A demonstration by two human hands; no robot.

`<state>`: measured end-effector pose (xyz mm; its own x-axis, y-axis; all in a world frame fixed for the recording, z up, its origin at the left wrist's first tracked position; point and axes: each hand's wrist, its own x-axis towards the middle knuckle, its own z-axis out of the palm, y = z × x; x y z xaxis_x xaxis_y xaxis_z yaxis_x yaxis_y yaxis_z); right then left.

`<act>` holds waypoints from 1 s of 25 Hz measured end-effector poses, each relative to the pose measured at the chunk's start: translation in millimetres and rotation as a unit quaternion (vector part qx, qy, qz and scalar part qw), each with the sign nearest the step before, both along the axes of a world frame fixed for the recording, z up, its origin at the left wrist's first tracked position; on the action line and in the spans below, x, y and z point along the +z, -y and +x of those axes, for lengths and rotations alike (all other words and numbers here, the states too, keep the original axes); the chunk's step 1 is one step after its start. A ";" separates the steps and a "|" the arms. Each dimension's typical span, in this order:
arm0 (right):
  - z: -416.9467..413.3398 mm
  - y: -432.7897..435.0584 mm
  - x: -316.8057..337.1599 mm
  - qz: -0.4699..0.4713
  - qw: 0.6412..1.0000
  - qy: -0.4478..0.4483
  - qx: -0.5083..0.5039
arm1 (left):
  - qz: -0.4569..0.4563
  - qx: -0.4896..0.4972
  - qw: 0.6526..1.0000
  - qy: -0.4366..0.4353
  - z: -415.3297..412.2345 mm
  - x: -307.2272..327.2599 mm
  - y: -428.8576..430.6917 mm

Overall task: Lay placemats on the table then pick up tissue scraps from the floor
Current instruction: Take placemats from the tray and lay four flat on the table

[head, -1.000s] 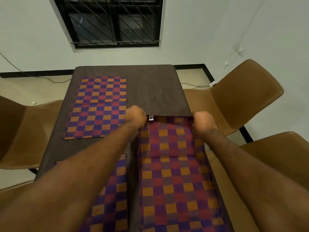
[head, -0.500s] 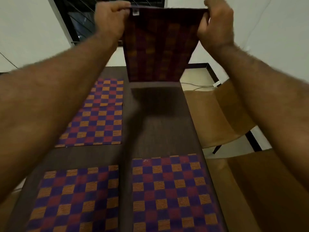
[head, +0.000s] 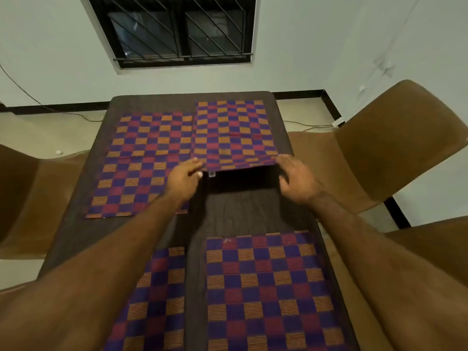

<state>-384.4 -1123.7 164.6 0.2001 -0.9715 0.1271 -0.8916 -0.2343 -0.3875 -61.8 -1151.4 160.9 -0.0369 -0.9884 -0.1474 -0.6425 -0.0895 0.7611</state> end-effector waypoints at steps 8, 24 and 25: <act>-1.5 -36.7 -47.0 0.080 0.996 -0.025 -0.017 | 0.069 -0.047 0.995 0.061 -3.1 -54.6 -28.6; -7.9 -70.6 -56.3 0.090 0.992 -0.053 -0.072 | 0.063 -0.138 0.980 0.129 -12.6 -56.1 -41.7; -9.6 -70.8 -56.6 0.100 0.991 -0.051 -0.073 | 0.055 -0.145 0.978 0.140 -12.6 -57.6 -43.8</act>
